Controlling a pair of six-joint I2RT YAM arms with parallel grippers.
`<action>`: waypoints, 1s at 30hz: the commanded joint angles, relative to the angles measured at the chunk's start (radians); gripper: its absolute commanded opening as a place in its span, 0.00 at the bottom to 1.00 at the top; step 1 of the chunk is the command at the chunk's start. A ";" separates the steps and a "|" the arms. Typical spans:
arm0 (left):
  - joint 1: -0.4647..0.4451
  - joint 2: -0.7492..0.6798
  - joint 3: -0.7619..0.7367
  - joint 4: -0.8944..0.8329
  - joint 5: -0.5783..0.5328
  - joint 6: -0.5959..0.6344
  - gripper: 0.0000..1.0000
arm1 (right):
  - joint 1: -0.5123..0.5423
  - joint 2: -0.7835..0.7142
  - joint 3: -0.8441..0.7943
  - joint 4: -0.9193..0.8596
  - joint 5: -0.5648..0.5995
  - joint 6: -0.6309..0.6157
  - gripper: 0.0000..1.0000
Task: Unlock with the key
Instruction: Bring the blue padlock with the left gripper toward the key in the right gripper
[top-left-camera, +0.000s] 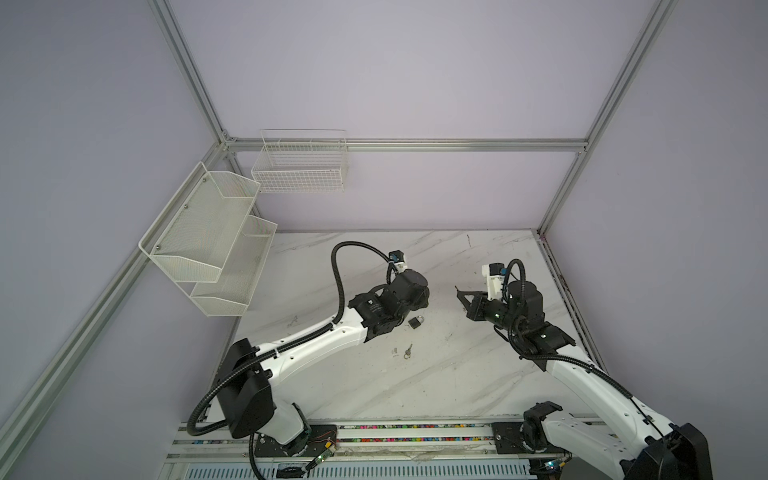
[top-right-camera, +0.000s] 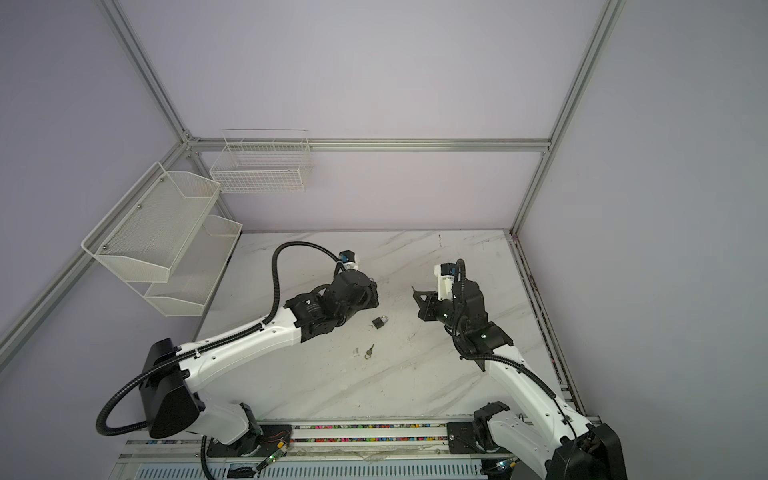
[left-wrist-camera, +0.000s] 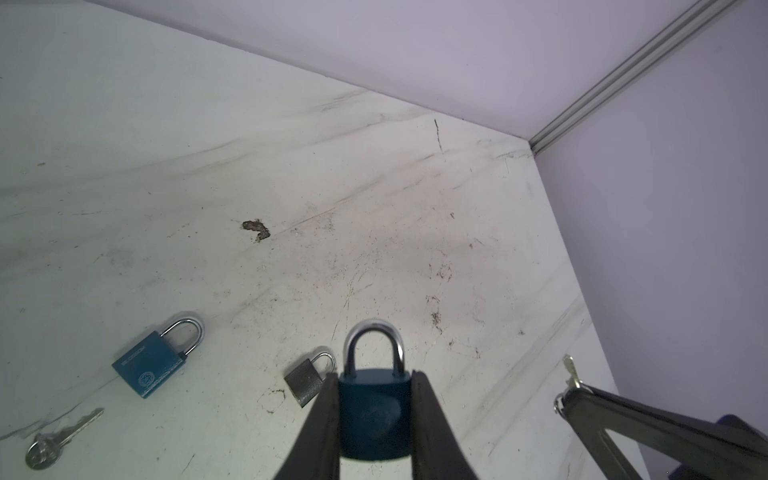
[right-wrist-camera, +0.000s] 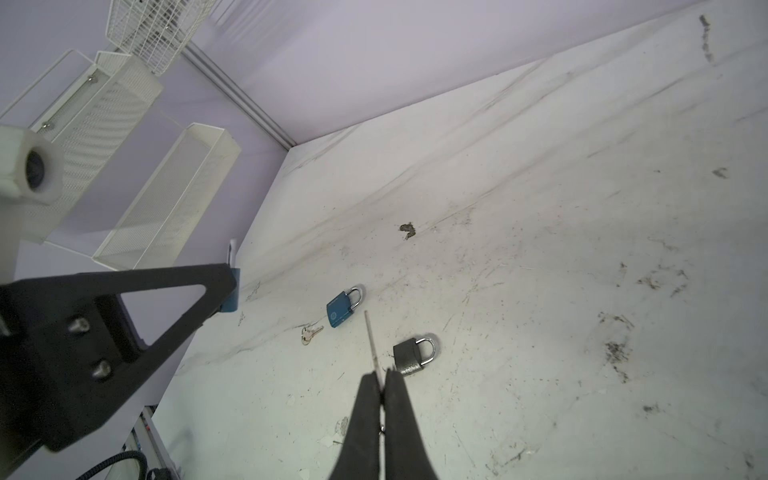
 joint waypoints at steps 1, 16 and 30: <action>0.004 -0.140 -0.113 0.140 -0.049 -0.103 0.00 | 0.082 -0.013 0.028 0.083 0.050 -0.043 0.00; 0.006 -0.444 -0.369 0.232 -0.056 -0.308 0.00 | 0.589 0.053 0.015 0.253 0.429 0.041 0.00; 0.005 -0.489 -0.376 0.195 0.005 -0.324 0.00 | 0.754 0.148 0.122 0.222 0.635 0.196 0.00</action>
